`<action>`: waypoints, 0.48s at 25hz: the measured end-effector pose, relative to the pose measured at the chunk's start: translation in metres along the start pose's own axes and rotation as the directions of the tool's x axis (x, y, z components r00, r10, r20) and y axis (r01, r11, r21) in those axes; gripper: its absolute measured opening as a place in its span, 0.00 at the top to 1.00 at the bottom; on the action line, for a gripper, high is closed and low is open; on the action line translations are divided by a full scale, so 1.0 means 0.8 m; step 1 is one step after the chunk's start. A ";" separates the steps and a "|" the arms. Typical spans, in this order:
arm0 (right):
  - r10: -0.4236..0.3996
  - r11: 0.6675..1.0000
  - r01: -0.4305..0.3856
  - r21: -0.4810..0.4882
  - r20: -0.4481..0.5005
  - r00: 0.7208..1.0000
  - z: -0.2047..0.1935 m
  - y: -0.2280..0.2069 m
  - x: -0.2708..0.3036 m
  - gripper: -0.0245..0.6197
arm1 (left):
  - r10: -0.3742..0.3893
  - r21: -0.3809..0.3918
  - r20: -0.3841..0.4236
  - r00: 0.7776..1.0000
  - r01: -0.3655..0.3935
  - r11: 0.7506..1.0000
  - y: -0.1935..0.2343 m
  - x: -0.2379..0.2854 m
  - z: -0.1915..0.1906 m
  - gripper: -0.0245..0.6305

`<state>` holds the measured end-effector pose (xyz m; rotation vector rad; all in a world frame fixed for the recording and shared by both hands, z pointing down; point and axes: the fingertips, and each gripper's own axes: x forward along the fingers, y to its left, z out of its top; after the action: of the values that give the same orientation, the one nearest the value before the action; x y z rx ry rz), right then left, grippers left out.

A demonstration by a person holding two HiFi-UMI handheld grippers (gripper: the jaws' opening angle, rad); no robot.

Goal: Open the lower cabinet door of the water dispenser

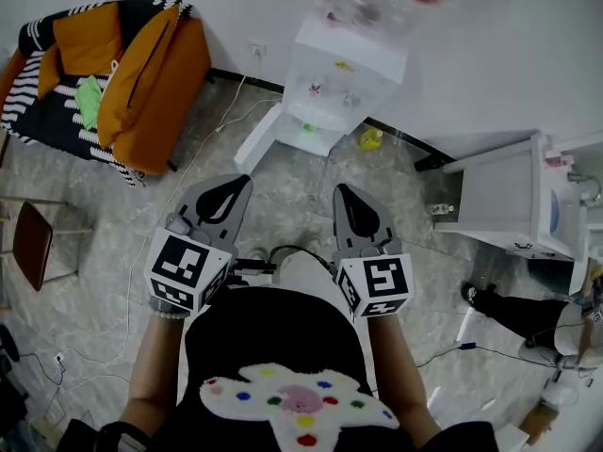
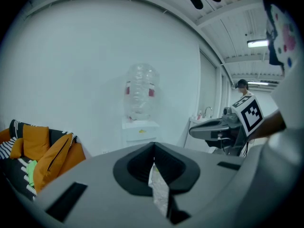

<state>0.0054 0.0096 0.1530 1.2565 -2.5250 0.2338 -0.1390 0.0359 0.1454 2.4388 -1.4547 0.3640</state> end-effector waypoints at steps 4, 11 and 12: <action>-0.002 1.000 0.002 -0.004 0.001 1.000 -0.001 0.002 -0.002 0.96 | -0.005 0.003 0.012 1.000 0.005 1.000 -0.002 0.001 0.003 0.94; -0.007 1.000 0.007 -0.008 0.003 1.000 0.001 0.003 -0.003 0.96 | -0.013 -0.008 0.002 1.000 0.013 1.000 -0.001 0.000 -0.002 0.94; -0.007 1.000 0.007 -0.008 0.002 1.000 0.000 0.004 -0.003 0.96 | -0.013 -0.005 0.004 1.000 0.013 1.000 -0.001 0.000 -0.001 0.94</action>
<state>0.0043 0.0135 0.1518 1.2625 -2.5207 0.2210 -0.1382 0.0366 0.1463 2.4452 -1.4393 0.3526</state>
